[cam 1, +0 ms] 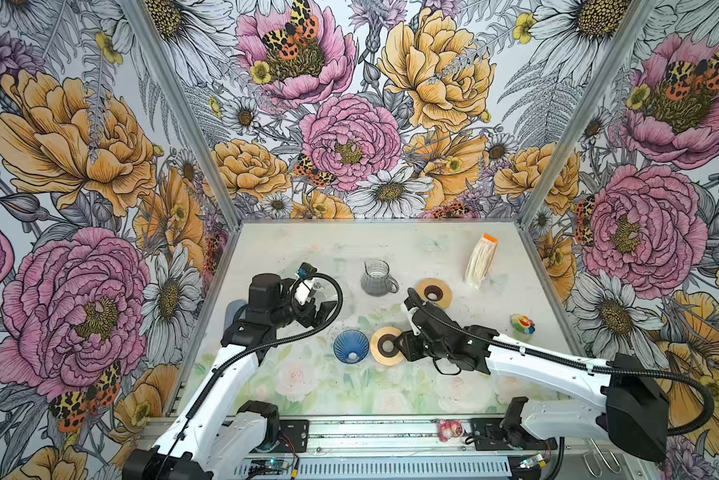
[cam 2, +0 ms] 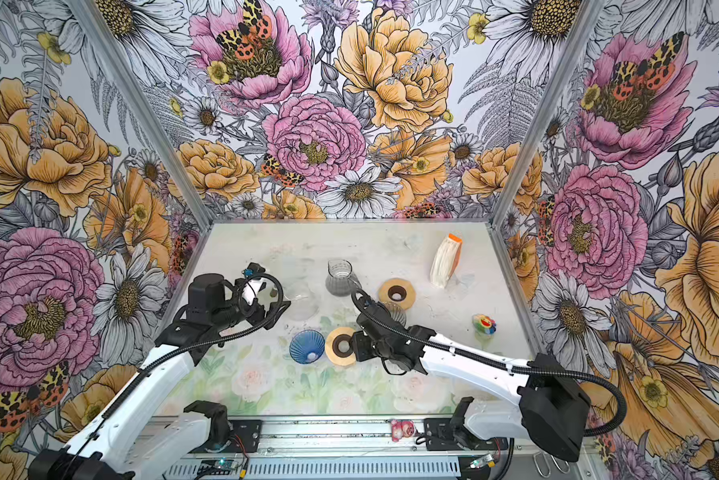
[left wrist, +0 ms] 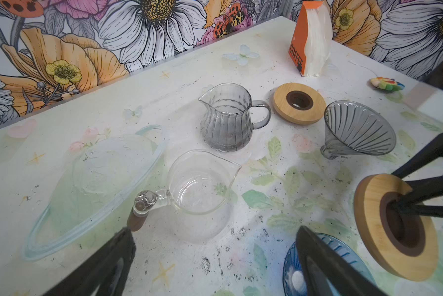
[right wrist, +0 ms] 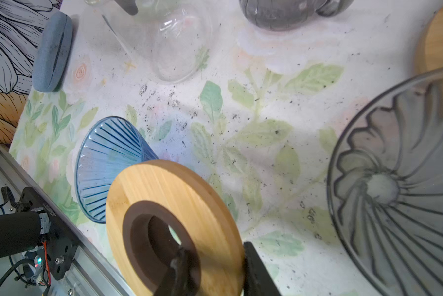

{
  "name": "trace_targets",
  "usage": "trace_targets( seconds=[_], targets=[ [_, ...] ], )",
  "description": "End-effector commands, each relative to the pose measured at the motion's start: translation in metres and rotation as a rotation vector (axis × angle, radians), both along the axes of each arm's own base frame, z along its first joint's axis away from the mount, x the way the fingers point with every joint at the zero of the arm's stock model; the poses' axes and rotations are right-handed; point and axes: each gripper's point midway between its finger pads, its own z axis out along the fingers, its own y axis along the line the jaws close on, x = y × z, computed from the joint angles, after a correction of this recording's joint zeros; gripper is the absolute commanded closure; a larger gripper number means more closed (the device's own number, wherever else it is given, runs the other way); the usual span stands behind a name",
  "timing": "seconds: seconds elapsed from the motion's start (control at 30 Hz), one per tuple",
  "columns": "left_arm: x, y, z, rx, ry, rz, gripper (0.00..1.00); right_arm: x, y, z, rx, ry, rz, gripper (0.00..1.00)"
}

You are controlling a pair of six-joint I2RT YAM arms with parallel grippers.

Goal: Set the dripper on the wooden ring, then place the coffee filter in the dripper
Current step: 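Lift the wooden stand with the right gripper and carry it over the clear server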

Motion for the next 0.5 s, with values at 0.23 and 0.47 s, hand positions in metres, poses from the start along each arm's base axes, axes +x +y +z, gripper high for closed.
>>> trace_targets(
  seconds=[0.23, 0.47],
  targets=[
    [0.01, -0.001, 0.039, -0.023, -0.09, 0.002, 0.01, 0.041, 0.0, 0.068, 0.055, -0.151, 0.028, 0.84],
    [0.021, 0.01, 0.046, 0.004, -0.111, 0.059, 0.01, 0.065, 0.03, 0.098, 0.107, -0.173, 0.111, 0.84]
  ],
)
